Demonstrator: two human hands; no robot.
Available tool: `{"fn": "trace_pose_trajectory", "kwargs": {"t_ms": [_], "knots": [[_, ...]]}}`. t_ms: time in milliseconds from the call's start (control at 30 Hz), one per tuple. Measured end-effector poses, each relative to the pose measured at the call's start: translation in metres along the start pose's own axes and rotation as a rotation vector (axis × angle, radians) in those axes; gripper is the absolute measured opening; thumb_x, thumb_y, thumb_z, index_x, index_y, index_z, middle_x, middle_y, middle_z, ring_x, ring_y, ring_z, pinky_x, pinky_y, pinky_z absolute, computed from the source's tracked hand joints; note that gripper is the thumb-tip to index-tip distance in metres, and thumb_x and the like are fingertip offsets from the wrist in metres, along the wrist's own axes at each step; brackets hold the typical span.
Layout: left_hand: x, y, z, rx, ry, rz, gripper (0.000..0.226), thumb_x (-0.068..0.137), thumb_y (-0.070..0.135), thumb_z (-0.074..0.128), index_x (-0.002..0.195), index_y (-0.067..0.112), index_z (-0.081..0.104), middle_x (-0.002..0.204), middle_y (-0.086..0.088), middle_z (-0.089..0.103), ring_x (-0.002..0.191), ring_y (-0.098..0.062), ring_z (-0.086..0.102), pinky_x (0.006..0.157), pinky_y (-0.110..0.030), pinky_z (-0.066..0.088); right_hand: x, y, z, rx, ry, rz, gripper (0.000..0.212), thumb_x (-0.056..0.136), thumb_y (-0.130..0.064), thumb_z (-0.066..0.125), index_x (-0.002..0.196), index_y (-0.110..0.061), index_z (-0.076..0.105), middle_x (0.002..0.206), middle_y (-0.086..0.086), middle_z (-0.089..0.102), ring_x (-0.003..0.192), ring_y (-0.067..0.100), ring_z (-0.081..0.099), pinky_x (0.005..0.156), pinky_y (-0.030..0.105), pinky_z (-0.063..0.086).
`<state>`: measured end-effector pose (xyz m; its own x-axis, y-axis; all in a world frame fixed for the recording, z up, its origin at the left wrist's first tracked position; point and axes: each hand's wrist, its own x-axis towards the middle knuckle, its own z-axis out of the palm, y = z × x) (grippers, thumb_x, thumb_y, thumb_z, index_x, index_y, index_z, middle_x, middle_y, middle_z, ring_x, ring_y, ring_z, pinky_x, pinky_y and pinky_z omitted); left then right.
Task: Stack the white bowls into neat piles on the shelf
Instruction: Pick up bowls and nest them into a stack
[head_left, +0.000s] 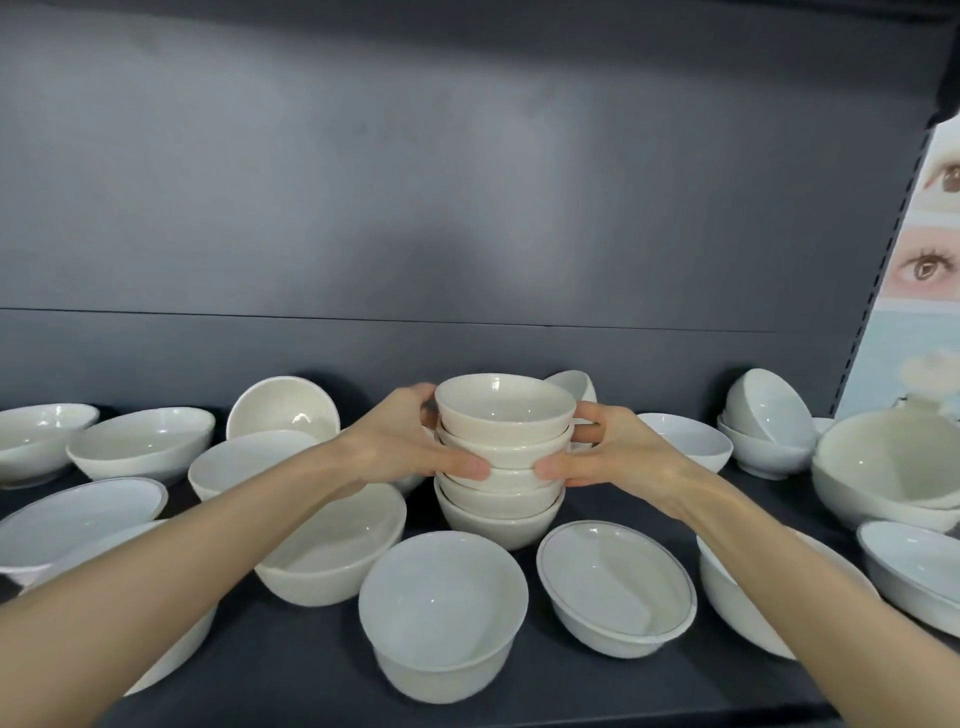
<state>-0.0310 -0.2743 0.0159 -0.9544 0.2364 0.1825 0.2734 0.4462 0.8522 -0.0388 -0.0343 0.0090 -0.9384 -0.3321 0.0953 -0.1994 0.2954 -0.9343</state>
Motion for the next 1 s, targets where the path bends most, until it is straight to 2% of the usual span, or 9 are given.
{"fn": "trace_pose_trajectory", "kwargs": {"t_ms": [100, 233, 400, 533, 600, 700, 767, 900, 1000], "knots": [[0.001, -0.003, 0.002, 0.013, 0.002, -0.008, 0.071, 0.054, 0.018, 0.092, 0.117, 0.021, 0.058, 0.106, 0.008, 0.07, 0.104, -0.006, 0.064, 0.089, -0.026, 0.053, 0.0, 0.002, -0.001, -0.015, -0.014, -0.006, 0.057, 0.067, -0.006, 0.085, 0.119, -0.018, 0.064, 0.107, 0.0, 0.073, 0.099, 0.014, 0.069, 0.083, 0.025, 0.056], [0.001, -0.005, 0.003, 0.028, 0.013, -0.025, 0.086, 0.035, 0.041, 0.088, 0.115, 0.026, 0.058, 0.105, 0.011, 0.071, 0.102, -0.002, 0.064, 0.092, -0.029, 0.052, -0.001, 0.006, -0.001, -0.023, -0.026, -0.005, 0.056, 0.069, -0.007, 0.083, 0.12, -0.019, 0.062, 0.11, 0.0, 0.072, 0.099, 0.011, 0.069, 0.082, 0.017, 0.053], [0.0, -0.005, 0.004, 0.03, -0.004, -0.03, 0.071, 0.055, 0.025, 0.092, 0.116, 0.028, 0.056, 0.11, 0.011, 0.068, 0.107, -0.002, 0.061, 0.096, -0.028, 0.049, -0.002, 0.009, -0.001, -0.009, -0.049, 0.004, 0.057, 0.074, -0.012, 0.08, 0.125, -0.023, 0.057, 0.115, -0.003, 0.07, 0.101, 0.007, 0.068, 0.075, 0.01, 0.051], [-0.002, -0.003, 0.003, 0.067, -0.033, -0.046, 0.086, 0.047, 0.041, 0.088, 0.124, 0.028, 0.051, 0.116, 0.015, 0.064, 0.112, -0.001, 0.057, 0.1, -0.029, 0.046, -0.003, 0.009, 0.001, -0.02, -0.038, 0.008, 0.061, 0.074, -0.019, 0.08, 0.129, -0.026, 0.053, 0.121, -0.006, 0.066, 0.11, 0.007, 0.063, 0.084, 0.017, 0.05], [-0.002, -0.002, 0.003, 0.052, -0.042, -0.04, 0.088, 0.051, 0.036, 0.089, 0.128, 0.025, 0.046, 0.116, 0.014, 0.063, 0.11, -0.003, 0.059, 0.096, -0.026, 0.049, -0.005, 0.009, 0.002, -0.016, -0.049, 0.009, 0.06, 0.074, -0.017, 0.081, 0.127, -0.026, 0.054, 0.121, -0.008, 0.065, 0.112, 0.007, 0.062, 0.089, 0.019, 0.05], [-0.003, 0.004, 0.004, 0.022, -0.028, -0.026, 0.101, 0.067, 0.019, 0.085, 0.146, 0.021, 0.022, 0.124, 0.011, 0.056, 0.103, -0.002, 0.059, 0.082, -0.013, 0.049, -0.007, 0.012, 0.005, -0.014, -0.085, 0.005, 0.056, 0.072, -0.009, 0.081, 0.119, -0.029, 0.057, 0.116, -0.012, 0.067, 0.11, 0.006, 0.063, 0.089, 0.017, 0.05], [-0.003, 0.004, 0.004, 0.004, -0.041, -0.005, 0.103, 0.07, 0.015, 0.083, 0.149, 0.02, 0.016, 0.124, 0.01, 0.055, 0.102, 0.0, 0.057, 0.08, -0.011, 0.048, -0.007, 0.015, 0.01, -0.011, -0.066, 0.004, 0.059, 0.071, -0.008, 0.082, 0.12, -0.028, 0.056, 0.117, -0.012, 0.067, 0.11, 0.005, 0.062, 0.089, 0.018, 0.051], [-0.001, 0.001, 0.009, -0.011, -0.045, 0.03, 0.091, 0.061, 0.029, 0.089, 0.135, 0.016, 0.039, 0.11, 0.01, 0.061, 0.098, -0.003, 0.061, 0.082, -0.016, 0.049, -0.005, 0.021, 0.016, -0.012, 0.003, 0.009, 0.066, 0.068, -0.016, 0.085, 0.126, -0.02, 0.053, 0.12, -0.009, 0.065, 0.114, 0.007, 0.059, 0.097, 0.025, 0.048], [0.002, -0.001, 0.012, -0.032, -0.022, 0.068, 0.054, 0.069, 0.012, 0.084, 0.105, 0.03, 0.049, 0.101, 0.008, 0.062, 0.084, 0.004, 0.06, 0.075, -0.01, 0.05, -0.006, 0.025, 0.02, 0.006, 0.043, -0.017, 0.058, 0.071, -0.012, 0.083, 0.122, -0.018, 0.055, 0.116, -0.009, 0.066, 0.11, 0.006, 0.061, 0.087, 0.017, 0.051]]}}
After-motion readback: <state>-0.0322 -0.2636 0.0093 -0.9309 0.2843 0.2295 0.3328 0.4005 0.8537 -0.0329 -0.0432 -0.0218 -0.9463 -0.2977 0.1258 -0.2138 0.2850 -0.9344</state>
